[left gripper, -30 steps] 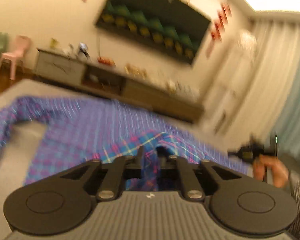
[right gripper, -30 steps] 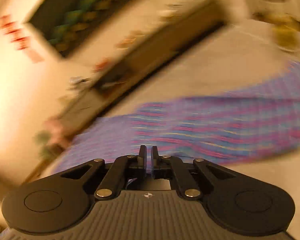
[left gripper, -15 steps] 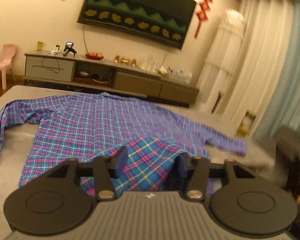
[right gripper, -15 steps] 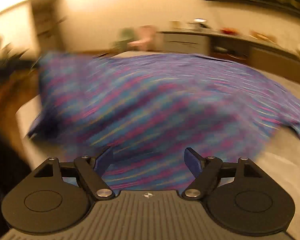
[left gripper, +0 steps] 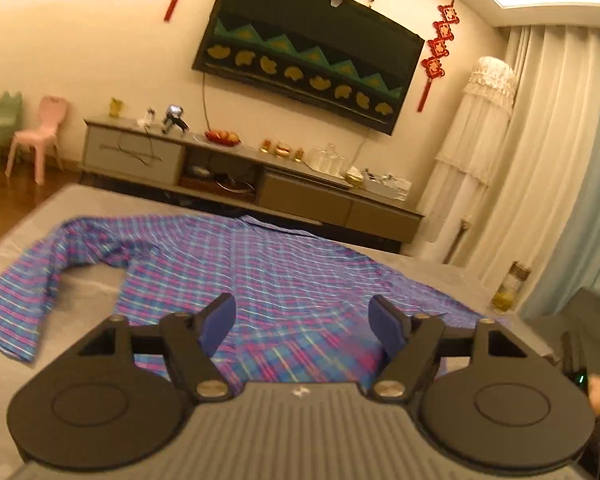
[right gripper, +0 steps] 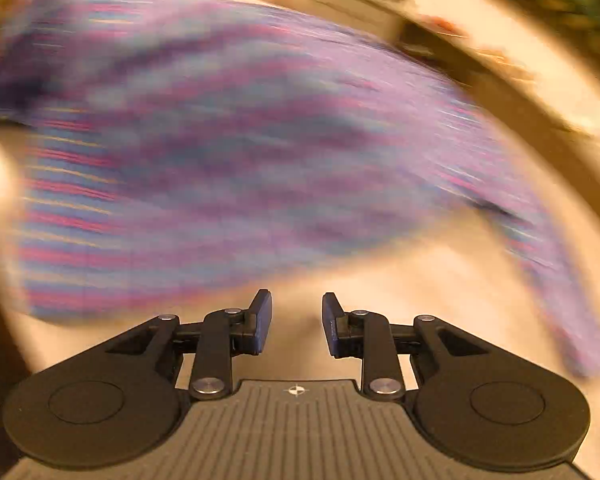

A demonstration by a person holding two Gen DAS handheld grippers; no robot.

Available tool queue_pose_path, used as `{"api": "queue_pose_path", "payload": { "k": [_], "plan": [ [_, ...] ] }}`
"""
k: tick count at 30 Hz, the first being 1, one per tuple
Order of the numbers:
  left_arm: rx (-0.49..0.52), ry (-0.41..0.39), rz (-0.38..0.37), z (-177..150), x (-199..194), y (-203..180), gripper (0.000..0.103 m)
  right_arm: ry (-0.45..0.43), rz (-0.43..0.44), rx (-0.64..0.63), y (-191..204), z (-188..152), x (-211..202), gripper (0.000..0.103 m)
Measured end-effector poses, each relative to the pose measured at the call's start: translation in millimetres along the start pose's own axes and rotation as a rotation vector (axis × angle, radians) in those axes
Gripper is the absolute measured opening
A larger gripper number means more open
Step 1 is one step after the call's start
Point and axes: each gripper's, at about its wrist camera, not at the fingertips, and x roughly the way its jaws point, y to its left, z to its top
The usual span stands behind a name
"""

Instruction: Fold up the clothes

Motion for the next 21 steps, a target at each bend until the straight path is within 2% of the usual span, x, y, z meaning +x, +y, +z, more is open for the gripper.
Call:
{"api": "queue_pose_path", "payload": {
  "k": [2, 3, 4, 5, 7, 8, 9, 10, 12, 13, 15, 16, 17, 18, 19, 20, 21],
  "plan": [
    [0.078, 0.028, 0.029, -3.3, -4.1, -7.3, 0.077, 0.012, -0.137, 0.093, -28.5, -14.0, -3.1, 0.029],
    [0.117, 0.043, 0.025, -6.7, -4.6, -12.2, 0.077, -0.032, -0.16, 0.128, -35.3, -18.6, -11.0, 0.032],
    [0.156, 0.059, 0.022, -10.2, -5.1, -17.1, 0.077, -0.092, -0.139, 0.13, -29.5, -16.1, -22.5, 0.032],
    [0.192, 0.078, 0.011, -14.5, -4.8, -22.5, 0.077, -0.172, -0.066, 0.11, -14.5, -16.2, -38.7, 0.036],
    [0.278, 0.119, -0.029, -27.4, -3.1, -35.7, 0.077, -0.314, 0.098, 0.063, 21.9, -12.1, -66.5, 0.076],
    [0.328, 0.137, -0.045, -35.1, -2.4, -42.6, 0.077, -0.344, 0.172, 0.02, 44.1, -8.8, -70.9, 0.083],
    [0.382, 0.154, -0.055, -43.5, -1.8, -49.5, 0.077, -0.372, 0.245, -0.024, 66.4, -5.5, -75.1, 0.085],
    [0.437, 0.169, -0.055, -51.8, -0.3, -55.6, 0.077, -0.361, 0.285, -0.084, 85.7, -3.2, -71.8, 0.085],
    [0.552, 0.197, -0.038, -68.4, 4.2, -66.5, 0.077, -0.304, 0.272, -0.173, 114.0, -1.1, -61.1, 0.079],
    [0.597, 0.215, -0.023, -75.8, 7.3, -70.1, 0.077, -0.275, 0.265, -0.217, 128.2, 0.0, -55.7, 0.06],
    [0.655, 0.25, 0.026, -86.2, 15.1, -71.4, 0.076, -0.239, 0.241, -0.192, 122.4, 3.5, -45.3, 0.033],
    [0.68, 0.26, 0.064, -90.0, 18.8, -71.1, 0.072, -0.216, 0.221, -0.184, 115.2, 6.7, -42.9, 0.004],
    [0.699, 0.265, 0.11, -92.0, 22.3, -70.0, 0.067, -0.246, 0.174, -0.174, 105.0, 7.9, -48.7, 0.001],
    [0.711, 0.266, 0.162, -92.5, 25.5, -68.2, 0.053, -0.277, 0.126, -0.163, 94.8, 9.1, -54.6, 0.001],
    [0.714, 0.258, 0.217, -90.8, 27.5, -65.7, 0.044, -0.321, 0.112, -0.098, 74.4, 15.1, -65.7, 0.001],
    [0.708, 0.241, 0.272, -87.3, 28.4, -62.5, 0.032, -0.385, 0.139, -0.006, 49.5, 16.1, -84.9, 0.001],
    [0.693, 0.21, 0.306, -81.8, 25.9, -60.6, 0.023, -0.45, 0.166, 0.087, 24.4, 17.0, -104.1, 0.001]
  ]
}}
